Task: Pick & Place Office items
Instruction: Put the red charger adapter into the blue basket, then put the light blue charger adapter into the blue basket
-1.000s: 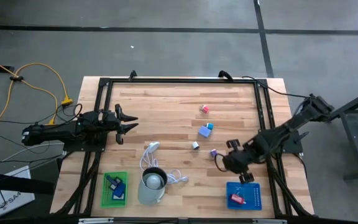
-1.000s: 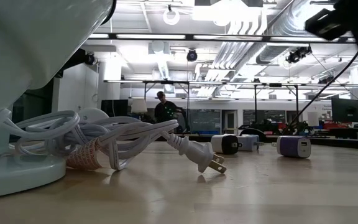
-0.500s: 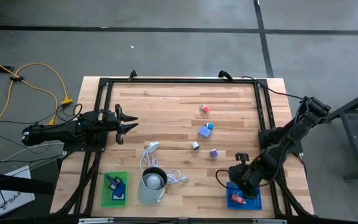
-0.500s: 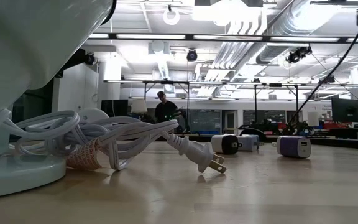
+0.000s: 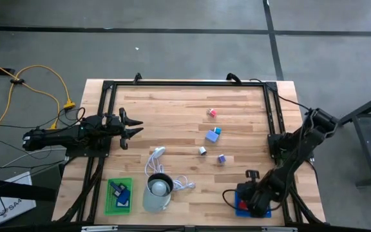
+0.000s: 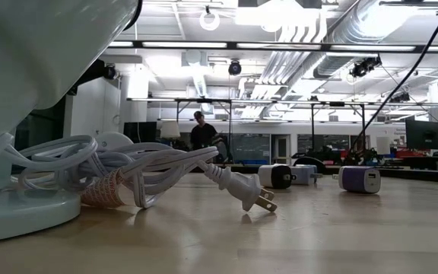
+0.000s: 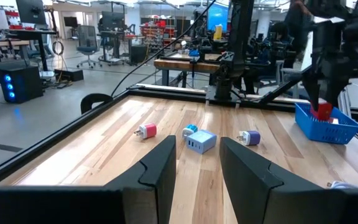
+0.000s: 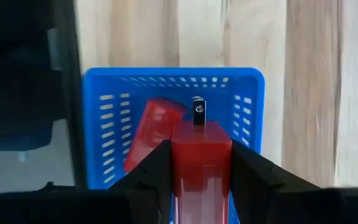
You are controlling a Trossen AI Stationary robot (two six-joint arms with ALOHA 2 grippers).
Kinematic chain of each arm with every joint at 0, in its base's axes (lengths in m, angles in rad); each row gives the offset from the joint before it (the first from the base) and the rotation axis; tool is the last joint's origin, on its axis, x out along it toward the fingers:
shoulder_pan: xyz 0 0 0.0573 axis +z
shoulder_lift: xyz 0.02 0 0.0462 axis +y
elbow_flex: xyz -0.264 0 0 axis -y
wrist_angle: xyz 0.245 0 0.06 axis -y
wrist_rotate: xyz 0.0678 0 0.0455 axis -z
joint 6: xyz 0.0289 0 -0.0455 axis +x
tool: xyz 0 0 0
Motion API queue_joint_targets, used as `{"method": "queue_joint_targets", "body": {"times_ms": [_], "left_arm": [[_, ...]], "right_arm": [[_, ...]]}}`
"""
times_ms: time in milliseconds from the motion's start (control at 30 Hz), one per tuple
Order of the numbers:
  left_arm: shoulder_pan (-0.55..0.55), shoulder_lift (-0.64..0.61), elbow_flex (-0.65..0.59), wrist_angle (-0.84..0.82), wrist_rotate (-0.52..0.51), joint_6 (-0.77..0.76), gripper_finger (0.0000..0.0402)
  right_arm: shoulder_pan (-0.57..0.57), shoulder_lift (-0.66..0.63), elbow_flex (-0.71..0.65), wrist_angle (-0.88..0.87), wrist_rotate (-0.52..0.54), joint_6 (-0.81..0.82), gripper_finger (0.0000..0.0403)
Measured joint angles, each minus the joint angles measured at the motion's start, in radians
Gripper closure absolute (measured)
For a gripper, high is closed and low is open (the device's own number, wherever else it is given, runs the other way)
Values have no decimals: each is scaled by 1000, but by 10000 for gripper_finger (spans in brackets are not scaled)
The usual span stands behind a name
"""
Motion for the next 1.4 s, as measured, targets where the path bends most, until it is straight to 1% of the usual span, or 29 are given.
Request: {"method": "queue_joint_targets", "body": {"times_ms": [200,367,567,833,1267,1400], "left_arm": [[0,0,0,0,0,0,281],[0,0,0,0,0,0,281],[0,0,0,0,0,0,281],[0,0,0,0,0,0,281],[0,0,0,0,0,0,281],[0,0,0,0,0,0,281]], "right_arm": [[17,62,0,16,-1,23,291],[23,86,0,24,1,23,291],[23,86,0,32,31,21,280],[23,86,0,34,25,23,256],[23,86,0,37,24,22,255],[23,52,0,29,25,19,255]]}}
